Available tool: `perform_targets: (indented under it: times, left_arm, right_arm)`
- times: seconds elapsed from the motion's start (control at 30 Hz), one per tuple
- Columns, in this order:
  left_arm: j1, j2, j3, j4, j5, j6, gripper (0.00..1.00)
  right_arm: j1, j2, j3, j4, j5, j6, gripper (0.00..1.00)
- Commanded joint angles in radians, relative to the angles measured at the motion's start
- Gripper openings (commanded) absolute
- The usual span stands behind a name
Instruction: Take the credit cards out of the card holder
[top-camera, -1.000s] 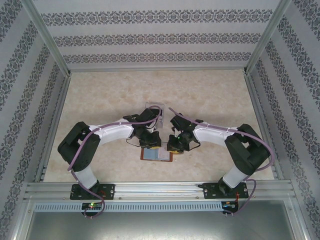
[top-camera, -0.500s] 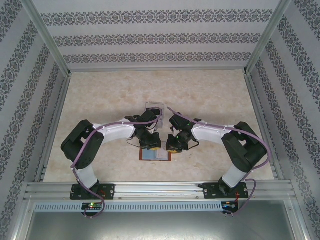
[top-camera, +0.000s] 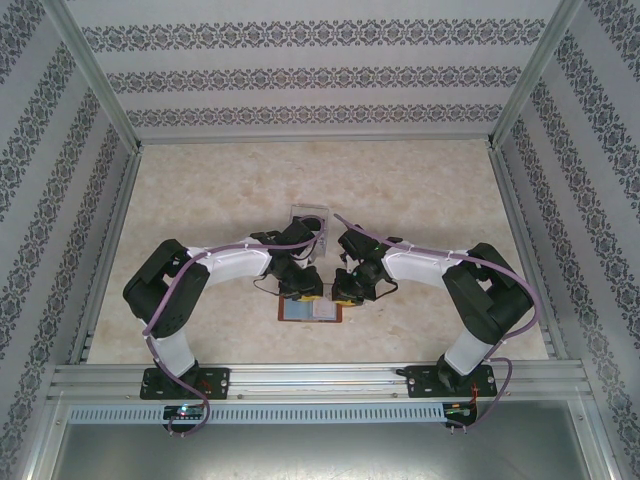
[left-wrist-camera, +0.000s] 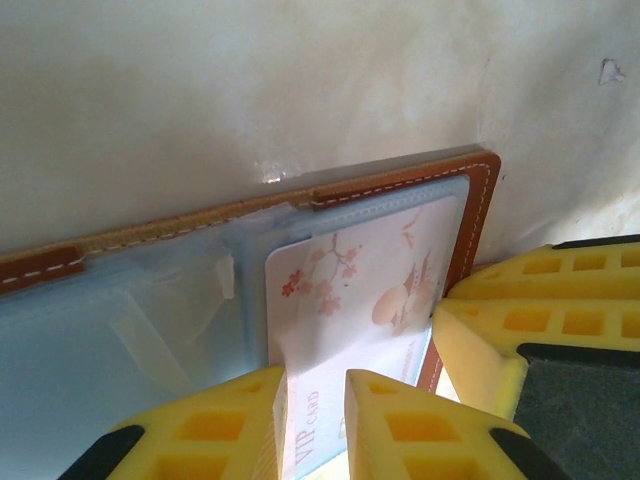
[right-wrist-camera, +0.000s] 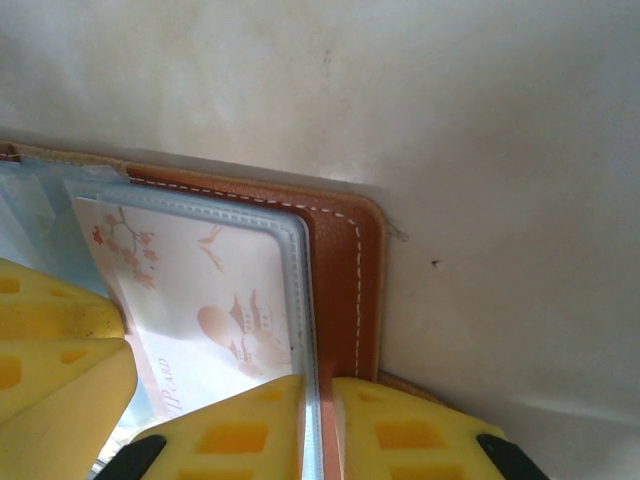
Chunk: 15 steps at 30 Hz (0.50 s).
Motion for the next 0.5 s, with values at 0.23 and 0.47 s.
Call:
perform_targets:
  times: [0.23, 0.47]
  left_arm:
    - [0.013, 0.016, 0.0, -0.063, -0.036, 0.027, 0.26]
    - [0.012, 0.003, 0.006, -0.105, -0.062, 0.045, 0.26]
  right_arm:
    - [0.008, 0.042, -0.007, -0.012, 0.019, -0.029, 0.18]
    - [0.009, 0.042, -0.007, -0.017, 0.019, -0.032, 0.18]
